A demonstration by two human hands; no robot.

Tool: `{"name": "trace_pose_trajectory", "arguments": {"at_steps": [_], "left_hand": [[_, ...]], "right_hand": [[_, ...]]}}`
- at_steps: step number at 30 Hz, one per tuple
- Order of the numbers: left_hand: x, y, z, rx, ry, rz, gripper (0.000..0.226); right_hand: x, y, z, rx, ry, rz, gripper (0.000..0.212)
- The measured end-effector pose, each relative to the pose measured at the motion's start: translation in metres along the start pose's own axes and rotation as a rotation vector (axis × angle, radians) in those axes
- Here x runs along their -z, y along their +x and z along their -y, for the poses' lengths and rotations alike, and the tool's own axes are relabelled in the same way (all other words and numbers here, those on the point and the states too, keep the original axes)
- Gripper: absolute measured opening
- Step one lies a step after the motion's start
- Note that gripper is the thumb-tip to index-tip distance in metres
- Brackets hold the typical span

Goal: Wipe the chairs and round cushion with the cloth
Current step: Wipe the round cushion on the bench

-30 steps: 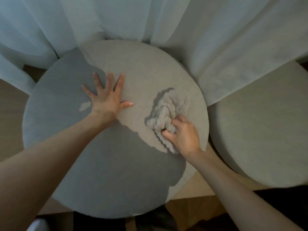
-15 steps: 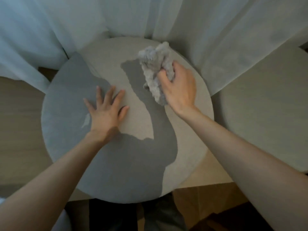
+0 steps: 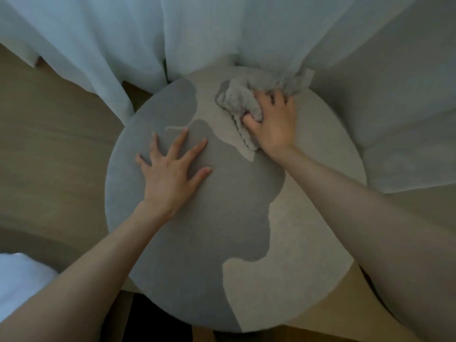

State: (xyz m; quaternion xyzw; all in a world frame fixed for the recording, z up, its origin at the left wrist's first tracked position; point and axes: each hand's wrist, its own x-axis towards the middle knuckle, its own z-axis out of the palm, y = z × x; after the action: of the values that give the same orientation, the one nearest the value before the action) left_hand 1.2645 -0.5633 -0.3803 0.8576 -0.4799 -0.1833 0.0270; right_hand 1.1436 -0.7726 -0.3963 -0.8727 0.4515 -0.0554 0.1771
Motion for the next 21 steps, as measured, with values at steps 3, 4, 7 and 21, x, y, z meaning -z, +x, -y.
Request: {"name": "trace_pose_trajectory", "arguments": {"at_steps": [3,4,7,21], "left_hand": [[0.005,0.003,0.001,0.015,0.019,-0.004,0.063],[0.006,0.003,0.001,0.021,0.017,0.006,0.063],[0.006,0.002,0.0,0.024,-0.008,0.028,0.063],[0.008,-0.052,0.062,0.527,-0.485,-0.059,0.086]], "right_hand": [[0.005,-0.034,0.003,0.085,0.091,0.068,0.052],[0.009,-0.05,0.005,0.108,0.113,0.112,0.052],[0.023,-0.1,0.011,0.12,0.191,0.31,0.054],[0.002,0.026,0.024,-0.127,-0.081,-0.002,0.06]]}}
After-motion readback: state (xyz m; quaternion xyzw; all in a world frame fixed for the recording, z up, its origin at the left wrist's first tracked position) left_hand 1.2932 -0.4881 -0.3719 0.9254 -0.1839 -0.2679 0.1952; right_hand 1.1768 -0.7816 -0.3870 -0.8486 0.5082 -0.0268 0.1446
